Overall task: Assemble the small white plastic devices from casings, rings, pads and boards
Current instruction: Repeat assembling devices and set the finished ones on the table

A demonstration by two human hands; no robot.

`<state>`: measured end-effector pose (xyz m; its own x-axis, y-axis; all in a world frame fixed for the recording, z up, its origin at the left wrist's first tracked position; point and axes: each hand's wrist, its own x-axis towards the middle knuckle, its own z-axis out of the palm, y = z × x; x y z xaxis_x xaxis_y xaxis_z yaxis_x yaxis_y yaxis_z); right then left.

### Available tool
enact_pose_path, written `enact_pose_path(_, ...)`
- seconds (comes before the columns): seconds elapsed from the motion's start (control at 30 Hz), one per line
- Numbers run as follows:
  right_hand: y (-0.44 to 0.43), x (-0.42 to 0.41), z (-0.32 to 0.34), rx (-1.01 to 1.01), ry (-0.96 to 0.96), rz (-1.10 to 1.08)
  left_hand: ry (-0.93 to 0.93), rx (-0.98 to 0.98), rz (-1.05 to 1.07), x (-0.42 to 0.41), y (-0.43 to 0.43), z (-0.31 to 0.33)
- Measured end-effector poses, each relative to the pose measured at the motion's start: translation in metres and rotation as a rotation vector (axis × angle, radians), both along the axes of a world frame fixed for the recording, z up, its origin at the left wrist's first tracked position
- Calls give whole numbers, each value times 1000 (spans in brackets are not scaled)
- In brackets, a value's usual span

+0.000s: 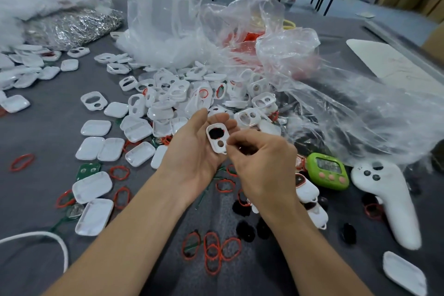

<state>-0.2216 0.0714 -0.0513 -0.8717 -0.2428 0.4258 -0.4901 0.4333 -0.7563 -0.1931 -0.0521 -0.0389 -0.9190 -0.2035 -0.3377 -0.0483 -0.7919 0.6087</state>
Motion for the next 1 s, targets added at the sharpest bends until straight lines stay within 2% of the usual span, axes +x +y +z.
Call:
enact_pose_path(0.2, -4, -1, -6, -17, 0, -6, 10, 29, 38, 1, 4, 3)
enact_pose_path(0.63, -7, 7, -8, 68, 136, 5, 26, 134, 15, 3, 4, 0)
enact_pose_path(0.8, 2, 1, 2, -117, 10, -67, 27, 63, 24, 2, 1, 2)
enact_pose_path(1.0, 7, -5, 6, -174, -167, -98, 37, -4, 20, 5, 1, 6)
